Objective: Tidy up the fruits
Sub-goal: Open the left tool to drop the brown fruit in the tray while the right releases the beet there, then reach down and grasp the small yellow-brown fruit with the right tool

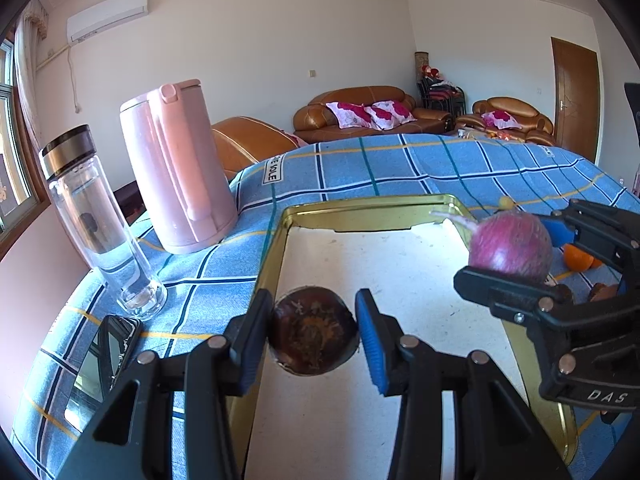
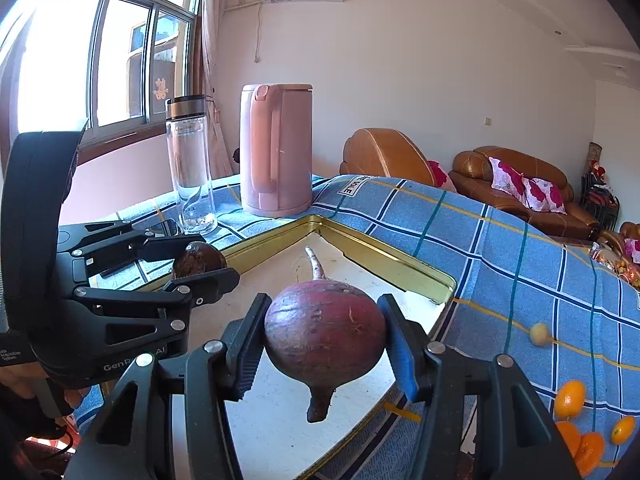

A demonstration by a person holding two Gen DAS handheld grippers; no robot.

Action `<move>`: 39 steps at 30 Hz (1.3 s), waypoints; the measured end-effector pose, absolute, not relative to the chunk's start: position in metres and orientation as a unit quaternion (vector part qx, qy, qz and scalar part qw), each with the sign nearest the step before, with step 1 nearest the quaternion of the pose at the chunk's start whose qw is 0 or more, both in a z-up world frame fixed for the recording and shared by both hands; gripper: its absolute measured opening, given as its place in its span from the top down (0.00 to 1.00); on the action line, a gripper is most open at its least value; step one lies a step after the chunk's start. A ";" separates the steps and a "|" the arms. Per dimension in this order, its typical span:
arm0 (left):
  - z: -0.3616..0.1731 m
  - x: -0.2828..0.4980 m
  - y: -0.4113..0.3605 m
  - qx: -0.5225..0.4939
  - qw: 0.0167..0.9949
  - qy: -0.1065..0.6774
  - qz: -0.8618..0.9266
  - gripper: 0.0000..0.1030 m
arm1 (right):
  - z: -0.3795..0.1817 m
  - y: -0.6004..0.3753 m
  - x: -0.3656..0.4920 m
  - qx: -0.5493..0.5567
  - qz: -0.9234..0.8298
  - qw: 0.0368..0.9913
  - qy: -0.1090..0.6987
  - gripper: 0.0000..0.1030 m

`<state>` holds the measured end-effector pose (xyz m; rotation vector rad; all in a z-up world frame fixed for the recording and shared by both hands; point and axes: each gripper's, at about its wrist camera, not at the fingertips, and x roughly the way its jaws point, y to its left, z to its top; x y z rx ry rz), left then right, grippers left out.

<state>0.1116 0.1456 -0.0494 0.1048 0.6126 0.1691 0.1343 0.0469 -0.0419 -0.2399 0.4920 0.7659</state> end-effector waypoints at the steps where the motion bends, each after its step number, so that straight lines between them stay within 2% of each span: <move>1: -0.050 0.113 0.146 0.054 0.948 0.304 0.084 0.56 | -0.043 0.049 0.134 -0.117 0.369 0.890 0.239 0.45; 26: -0.058 0.130 0.151 0.082 0.929 0.355 0.070 0.55 | -0.071 0.073 0.145 -0.144 0.360 0.872 0.299 0.45; 27: -0.058 0.130 0.152 0.080 0.929 0.353 0.070 0.53 | -0.071 0.073 0.144 -0.145 0.360 0.872 0.299 0.45; 29: -0.055 0.126 0.154 0.073 0.934 0.342 0.077 0.36 | -0.071 0.073 0.143 -0.145 0.362 0.872 0.298 0.45; 30: -0.053 0.122 0.155 0.071 0.937 0.331 0.084 0.33 | -0.069 0.073 0.140 -0.144 0.361 0.874 0.292 0.42; 31: -0.051 0.118 0.156 0.067 0.940 0.321 0.089 0.27 | -0.067 0.070 0.138 -0.143 0.355 0.879 0.284 0.36; 33: -0.046 0.109 0.158 0.050 0.947 0.303 0.093 0.15 | -0.062 0.064 0.135 -0.139 0.343 0.888 0.272 0.29; 34: -0.044 0.103 0.159 0.042 0.950 0.293 0.097 0.09 | -0.059 0.059 0.133 -0.134 0.342 0.890 0.269 0.29; 39: -0.037 0.076 0.154 0.018 0.961 0.255 0.103 0.07 | -0.045 0.026 0.109 -0.132 0.331 0.903 0.240 0.29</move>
